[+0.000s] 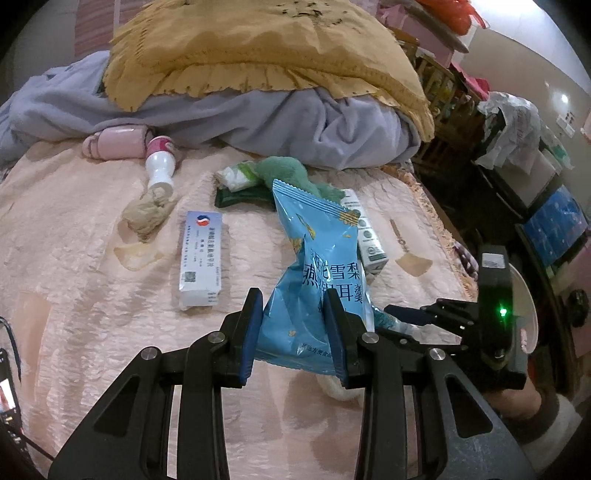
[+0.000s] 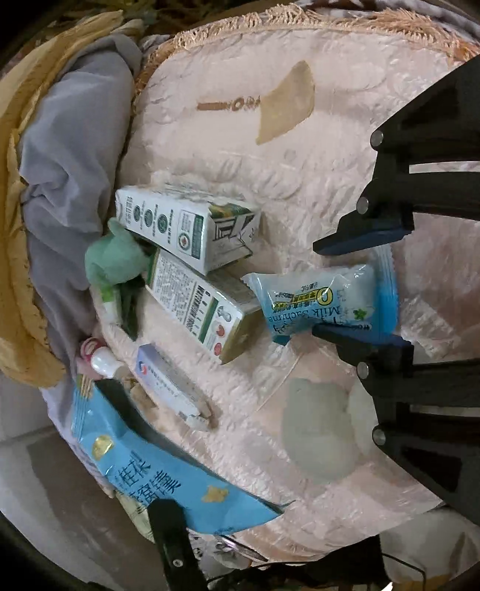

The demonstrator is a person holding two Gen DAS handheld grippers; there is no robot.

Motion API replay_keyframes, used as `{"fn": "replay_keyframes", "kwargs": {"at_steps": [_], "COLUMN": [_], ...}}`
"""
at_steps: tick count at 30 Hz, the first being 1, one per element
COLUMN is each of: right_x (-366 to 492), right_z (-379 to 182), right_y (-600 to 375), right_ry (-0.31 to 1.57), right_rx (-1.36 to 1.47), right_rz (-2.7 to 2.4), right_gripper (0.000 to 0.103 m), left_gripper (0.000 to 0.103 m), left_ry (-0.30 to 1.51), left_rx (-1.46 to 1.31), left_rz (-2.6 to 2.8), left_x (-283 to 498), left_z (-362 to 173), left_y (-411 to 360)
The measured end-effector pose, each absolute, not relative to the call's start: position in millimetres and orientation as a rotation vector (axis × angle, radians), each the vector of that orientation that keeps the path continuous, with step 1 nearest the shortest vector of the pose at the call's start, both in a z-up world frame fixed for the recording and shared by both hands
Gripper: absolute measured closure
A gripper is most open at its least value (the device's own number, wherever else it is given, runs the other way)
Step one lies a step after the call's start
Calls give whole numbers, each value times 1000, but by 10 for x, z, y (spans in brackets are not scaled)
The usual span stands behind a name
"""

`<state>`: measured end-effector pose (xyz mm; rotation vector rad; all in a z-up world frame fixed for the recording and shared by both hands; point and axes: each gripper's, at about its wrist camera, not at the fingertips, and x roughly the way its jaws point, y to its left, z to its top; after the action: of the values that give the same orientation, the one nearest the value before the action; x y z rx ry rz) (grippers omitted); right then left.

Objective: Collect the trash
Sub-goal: 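Grasp the small blue wrapper with the right tool while the left tool holds the snack bag, then carry snack bag and blue wrapper to the white bucket and open both tools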

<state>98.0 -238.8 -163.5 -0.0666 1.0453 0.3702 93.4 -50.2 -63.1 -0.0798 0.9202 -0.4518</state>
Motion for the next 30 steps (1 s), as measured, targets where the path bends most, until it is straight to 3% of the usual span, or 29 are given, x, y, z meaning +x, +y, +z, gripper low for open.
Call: {"fn": "replay_keyframes", "kwargs": {"at_steps": [1,7,16,30], "right_x": [947,625,48,-874], "right_z": [-1591,-1183,-840,-922], "right_y": [-2425,-2830,-3995,-5788], "right_ry": [1033,929,882,873], "right_rx": [-57,-17,90,294], "right_rz": [371,307,47,-314], "right_gripper": [76,76,76,76], "left_gripper": [71,72,72,71], "left_ry": [917,917,914,981], "left_rx": [-76,-79,-20,68], "left_rz": [-460,-535,-730,-953], "left_x": [924,887,703,373], "left_z": [-611,-548,-410,-484], "left_y": [-545,-900,-2018,-3703]}}
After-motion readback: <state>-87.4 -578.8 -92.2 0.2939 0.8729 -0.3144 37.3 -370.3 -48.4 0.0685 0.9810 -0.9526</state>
